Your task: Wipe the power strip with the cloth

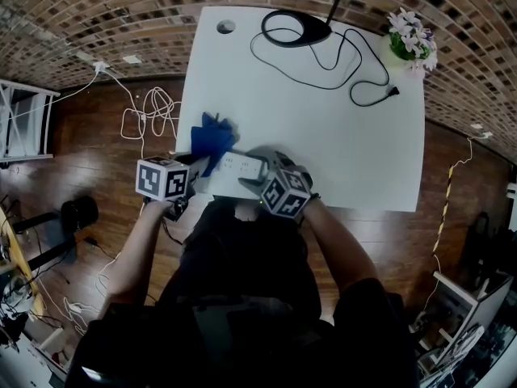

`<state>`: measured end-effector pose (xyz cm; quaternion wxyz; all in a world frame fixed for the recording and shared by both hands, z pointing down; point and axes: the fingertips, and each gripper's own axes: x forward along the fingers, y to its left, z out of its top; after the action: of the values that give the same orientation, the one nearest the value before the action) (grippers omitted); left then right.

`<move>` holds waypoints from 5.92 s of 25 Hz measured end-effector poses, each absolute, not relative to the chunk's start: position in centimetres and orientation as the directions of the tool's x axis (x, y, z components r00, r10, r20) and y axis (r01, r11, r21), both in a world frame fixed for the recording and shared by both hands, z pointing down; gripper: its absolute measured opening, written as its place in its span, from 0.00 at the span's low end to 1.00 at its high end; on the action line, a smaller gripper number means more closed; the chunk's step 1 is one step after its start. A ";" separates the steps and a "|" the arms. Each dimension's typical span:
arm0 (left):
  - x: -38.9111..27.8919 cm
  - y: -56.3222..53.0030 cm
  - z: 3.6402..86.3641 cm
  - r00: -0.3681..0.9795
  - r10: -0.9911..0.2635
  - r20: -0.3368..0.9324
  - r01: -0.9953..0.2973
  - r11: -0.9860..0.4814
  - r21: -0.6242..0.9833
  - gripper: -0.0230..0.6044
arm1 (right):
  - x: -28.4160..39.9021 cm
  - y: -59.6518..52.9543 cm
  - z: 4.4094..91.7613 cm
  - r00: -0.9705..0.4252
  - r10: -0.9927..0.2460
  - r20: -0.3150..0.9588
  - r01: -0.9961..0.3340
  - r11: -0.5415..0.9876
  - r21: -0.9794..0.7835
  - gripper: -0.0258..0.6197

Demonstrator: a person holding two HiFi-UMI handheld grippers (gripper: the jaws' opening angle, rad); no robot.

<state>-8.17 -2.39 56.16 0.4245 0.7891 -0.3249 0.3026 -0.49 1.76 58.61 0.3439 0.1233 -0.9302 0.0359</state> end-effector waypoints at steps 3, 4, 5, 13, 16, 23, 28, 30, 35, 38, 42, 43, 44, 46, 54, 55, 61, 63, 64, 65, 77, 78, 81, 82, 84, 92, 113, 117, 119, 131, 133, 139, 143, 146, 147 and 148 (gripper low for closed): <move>-7.1 -1.9 56.2 0.639 -0.220 0.737 -0.747 -0.403 0.528 0.13 | -0.5 1.8 58.6 -0.732 -0.203 0.650 -0.255 0.967 0.015 0.46; -6.7 -1.8 56.2 0.639 -0.214 0.739 -0.745 -0.411 0.526 0.13 | -0.5 1.8 58.6 -0.732 -0.202 0.651 -0.254 0.967 0.014 0.46; -6.5 -1.7 56.2 0.632 -0.211 0.745 -0.746 -0.426 0.512 0.13 | -0.5 1.8 58.6 -0.732 -0.201 0.651 -0.254 0.967 0.013 0.46; -4.8 -1.1 56.3 0.646 -0.144 0.750 -0.710 -0.474 0.521 0.13 | -0.4 1.8 58.6 -0.731 -0.199 0.652 -0.253 0.967 0.012 0.46; -4.8 -1.1 56.3 0.650 -0.136 0.747 -0.707 -0.467 0.531 0.13 | -0.4 1.9 58.6 -0.732 -0.200 0.652 -0.254 0.967 0.011 0.46; -2.3 -0.7 56.1 0.720 -0.087 0.688 -0.653 -0.421 0.630 0.12 | -0.6 1.8 58.5 -0.732 -0.200 0.651 -0.255 0.967 0.011 0.46; -2.0 -0.6 56.2 0.710 -0.082 0.700 -0.658 -0.432 0.617 0.12 | -0.4 1.9 58.6 -0.733 -0.201 0.650 -0.253 0.967 0.013 0.46; -1.4 -0.5 56.2 0.719 -0.074 0.691 -0.647 -0.435 0.626 0.12 | -0.4 1.8 58.6 -0.732 -0.202 0.651 -0.254 0.967 0.014 0.46; -0.4 -0.2 56.2 0.716 -0.062 0.695 -0.639 -0.460 0.617 0.12 | -0.5 1.8 58.6 -0.733 -0.201 0.650 -0.254 0.967 0.012 0.46; 0.1 0.0 56.2 0.734 -0.050 0.677 -0.625 -0.437 0.647 0.12 | -0.4 1.9 58.6 -0.733 -0.199 0.651 -0.254 0.967 0.011 0.46; 1.1 0.1 56.1 0.736 -0.031 0.677 -0.613 -0.456 0.645 0.12 | -0.5 1.8 58.5 -0.732 -0.200 0.651 -0.254 0.967 0.011 0.46; 1.2 0.2 56.1 0.736 -0.028 0.676 -0.611 -0.457 0.646 0.13 | -0.5 1.9 58.5 -0.732 -0.201 0.651 -0.255 0.967 0.011 0.46; 1.3 0.3 56.1 0.739 -0.026 0.673 -0.609 -0.452 0.651 0.13 | -0.5 1.9 58.5 -0.732 -0.200 0.651 -0.254 0.967 0.011 0.46; 1.4 0.3 56.2 0.748 -0.023 0.663 -0.605 -0.436 0.667 0.12 | -0.5 1.9 58.6 -0.732 -0.198 0.651 -0.252 0.968 0.011 0.46; 2.3 0.5 56.1 0.760 -0.011 0.649 -0.587 -0.439 0.680 0.13 | -0.4 1.9 58.6 -0.732 -0.200 0.652 -0.254 0.967 0.011 0.46; 2.4 0.5 56.1 0.761 -0.010 0.648 -0.585 -0.440 0.681 0.13 | -0.4 1.9 58.6 -0.732 -0.200 0.652 -0.254 0.967 0.011 0.46; 2.8 0.7 56.1 0.768 -0.006 0.640 -0.578 -0.437 0.689 0.13 | -0.5 1.9 58.6 -0.732 -0.201 0.651 -0.254 0.967 0.013 0.46; 2.9 0.7 56.1 0.772 -0.010 0.636 -0.576 -0.435 0.692 0.13 | -0.5 1.9 58.6 -0.732 -0.202 0.650 -0.255 0.967 0.014 0.46; 3.0 0.7 56.1 0.774 -0.012 0.633 -0.575 -0.434 0.694 0.13 | -0.5 1.9 58.5 -0.732 -0.203 0.650 -0.255 0.967 0.014 0.46; 3.0 0.8 56.0 0.776 -0.014 0.631 -0.573 -0.433 0.696 0.13 | -0.5 1.9 58.5 -0.732 -0.203 0.650 -0.256 0.967 0.015 0.46; 3.9 0.8 56.1 0.792 -0.039 0.609 -0.568 -0.410 0.714 0.13 | -0.3 1.8 58.6 -0.729 -0.208 0.652 -0.263 0.965 0.013 0.47; 3.9 0.8 56.1 0.792 -0.036 0.609 -0.569 -0.404 0.716 0.13 | -0.3 1.8 58.7 -0.729 -0.206 0.653 -0.263 0.965 0.011 0.47; 3.9 0.8 56.1 0.793 -0.037 0.609 -0.571 -0.397 0.719 0.13 | -0.4 1.8 58.7 -0.727 -0.203 0.656 -0.264 0.965 0.007 0.47; 4.0 0.9 56.1 0.792 -0.040 0.609 -0.571 -0.401 0.717 0.13 | -0.4 1.8 58.7 -0.727 -0.203 0.656 -0.264 0.964 0.005 0.47; 4.2 0.9 56.0 0.787 -0.049 0.615 -0.572 -0.432 0.697 0.13 | -0.3 1.8 58.7 -0.726 -0.203 0.657 -0.266 0.964 0.003 0.47; 4.3 0.8 56.0 0.783 -0.047 0.620 -0.570 -0.451 0.687 0.13 | -0.3 1.7 58.6 -0.725 -0.200 0.659 -0.267 0.964 -0.001 0.47; 0.6 -0.9 56.1 0.710 -0.169 0.684 -0.643 -0.550 0.532 0.12 | -0.2 1.8 58.6 -0.726 -0.193 0.660 -0.255 0.967 0.001 0.47; -0.4 -1.0 56.2 0.696 -0.166 0.699 -0.649 -0.563 0.512 0.12 | -0.2 1.8 58.7 -0.724 -0.194 0.662 -0.256 0.967 0.003 0.47; -1.1 -1.2 56.2 0.696 -0.176 0.696 -0.657 -0.548 0.518 0.12 | -0.2 1.8 58.7 -0.724 -0.194 0.662 -0.257 0.966 0.003 0.47; -6.4 -2.8 56.1 0.646 -0.273 0.713 -0.727 -0.506 0.465 0.12 | -0.4 1.7 58.6 -0.726 -0.197 0.659 -0.258 0.966 0.004 0.47; -7.0 -2.8 56.0 0.639 -0.281 0.716 -0.734 -0.501 0.458 0.12 | -0.5 1.7 58.6 -0.726 -0.198 0.659 -0.259 0.966 0.005 0.47; -8.6 -3.3 55.9 0.598 -0.320 0.735 -0.764 -0.504 0.402 0.13 | -0.4 1.8 58.7 -0.727 -0.201 0.657 -0.258 0.966 0.010 0.47; -10.1 -4.0 55.6 0.572 -0.354 0.740 -0.786 -0.495 0.371 0.13 | -0.4 1.8 58.6 -0.728 -0.202 0.655 -0.257 0.966 0.012 0.47; -11.1 -4.3 55.5 0.557 -0.372 0.743 -0.804 -0.466 0.369 0.13 | -0.3 1.8 58.6 -0.729 -0.203 0.654 -0.255 0.967 0.015 0.47; -11.1 -4.4 55.6 0.556 -0.372 0.744 -0.806 -0.462 0.371 0.13 | -0.3 1.8 58.6 -0.730 -0.203 0.653 -0.255 0.967 0.016 0.47; -11.1 -4.4 55.6 0.555 -0.370 0.745 -0.806 -0.463 0.370 0.13 | -0.3 1.8 58.6 -0.730 -0.204 0.652 -0.256 0.967 0.016 0.47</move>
<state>-11.12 -4.36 55.60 0.3665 0.8019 -0.3665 0.2970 -0.26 1.77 58.65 0.3460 0.1236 -0.9293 0.0374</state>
